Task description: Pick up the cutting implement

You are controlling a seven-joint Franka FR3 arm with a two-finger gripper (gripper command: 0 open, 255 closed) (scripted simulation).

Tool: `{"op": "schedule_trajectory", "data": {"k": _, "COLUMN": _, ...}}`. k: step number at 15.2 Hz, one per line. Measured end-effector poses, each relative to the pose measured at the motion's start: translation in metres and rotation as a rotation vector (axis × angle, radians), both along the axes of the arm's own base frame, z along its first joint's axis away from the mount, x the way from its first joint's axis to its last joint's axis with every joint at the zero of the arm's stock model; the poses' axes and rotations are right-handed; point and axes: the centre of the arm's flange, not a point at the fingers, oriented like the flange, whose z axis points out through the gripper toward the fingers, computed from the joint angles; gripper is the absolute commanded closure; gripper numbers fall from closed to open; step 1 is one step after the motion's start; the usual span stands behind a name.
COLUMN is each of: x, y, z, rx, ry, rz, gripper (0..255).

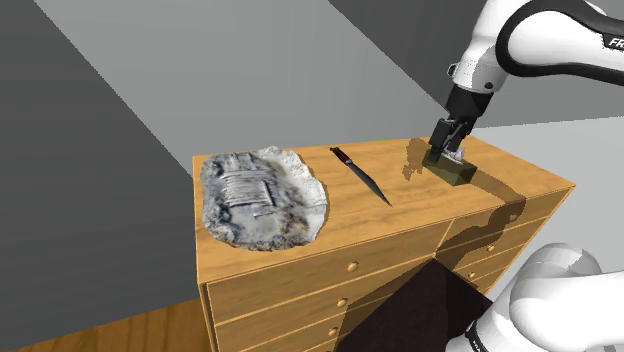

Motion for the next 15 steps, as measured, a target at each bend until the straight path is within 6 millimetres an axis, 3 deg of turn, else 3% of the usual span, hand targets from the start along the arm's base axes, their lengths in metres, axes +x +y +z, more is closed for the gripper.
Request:
{"op": "schedule_trajectory", "data": {"k": 3, "x": 0.014, "y": -0.002, "z": -0.008, "rx": 0.001, "ry": 0.003, "rz": -0.01, "gripper": 0}}
{"op": "schedule_trajectory", "data": {"k": 15, "x": 0.147, "y": -0.04, "z": -0.089, "rx": 0.009, "ry": 0.032, "rz": -0.102, "gripper": 0}}
